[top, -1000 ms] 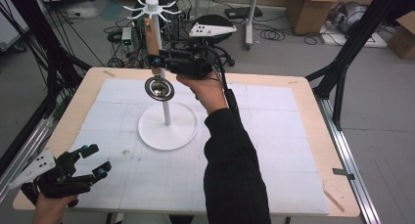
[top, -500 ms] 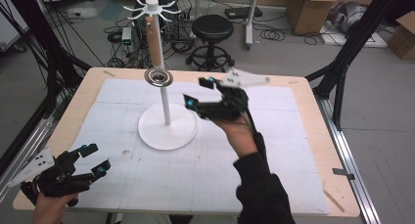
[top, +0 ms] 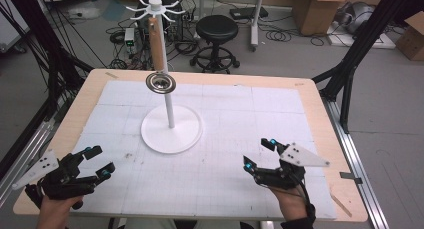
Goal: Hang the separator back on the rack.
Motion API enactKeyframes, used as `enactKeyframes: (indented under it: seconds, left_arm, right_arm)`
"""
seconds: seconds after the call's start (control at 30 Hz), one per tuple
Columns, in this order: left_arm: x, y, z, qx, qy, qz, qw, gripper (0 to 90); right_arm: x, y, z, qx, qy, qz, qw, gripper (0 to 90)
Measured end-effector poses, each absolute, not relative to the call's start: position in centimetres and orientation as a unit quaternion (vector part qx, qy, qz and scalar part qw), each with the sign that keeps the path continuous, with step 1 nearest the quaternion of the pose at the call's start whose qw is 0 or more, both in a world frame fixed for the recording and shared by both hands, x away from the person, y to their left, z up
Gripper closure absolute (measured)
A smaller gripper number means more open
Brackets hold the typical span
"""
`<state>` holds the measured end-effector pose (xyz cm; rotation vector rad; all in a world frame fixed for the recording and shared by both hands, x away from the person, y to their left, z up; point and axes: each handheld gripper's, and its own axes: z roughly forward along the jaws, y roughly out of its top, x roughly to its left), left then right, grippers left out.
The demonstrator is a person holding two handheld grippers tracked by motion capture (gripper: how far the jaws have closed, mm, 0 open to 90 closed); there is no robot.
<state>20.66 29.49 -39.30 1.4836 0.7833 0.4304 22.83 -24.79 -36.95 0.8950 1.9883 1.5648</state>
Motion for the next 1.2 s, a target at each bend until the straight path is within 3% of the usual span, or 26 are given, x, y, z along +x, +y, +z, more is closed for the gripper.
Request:
enactKeyframes:
  seconds: [0.33, 1.2]
  left_arm:
    - [20.2, 28.8, -39.0, 0.658, 0.33, 0.195, 0.648, 19.4]
    - [20.4, 29.0, -39.4, 0.655, 0.343, 0.19, 0.646, 19.5]
  right_arm:
    - [20.5, -27.2, -37.4, 0.353, 0.701, 0.563, 0.261, 18.6]
    - [21.1, -27.3, -38.1, 0.358, 0.708, 0.552, 0.257, 18.6]
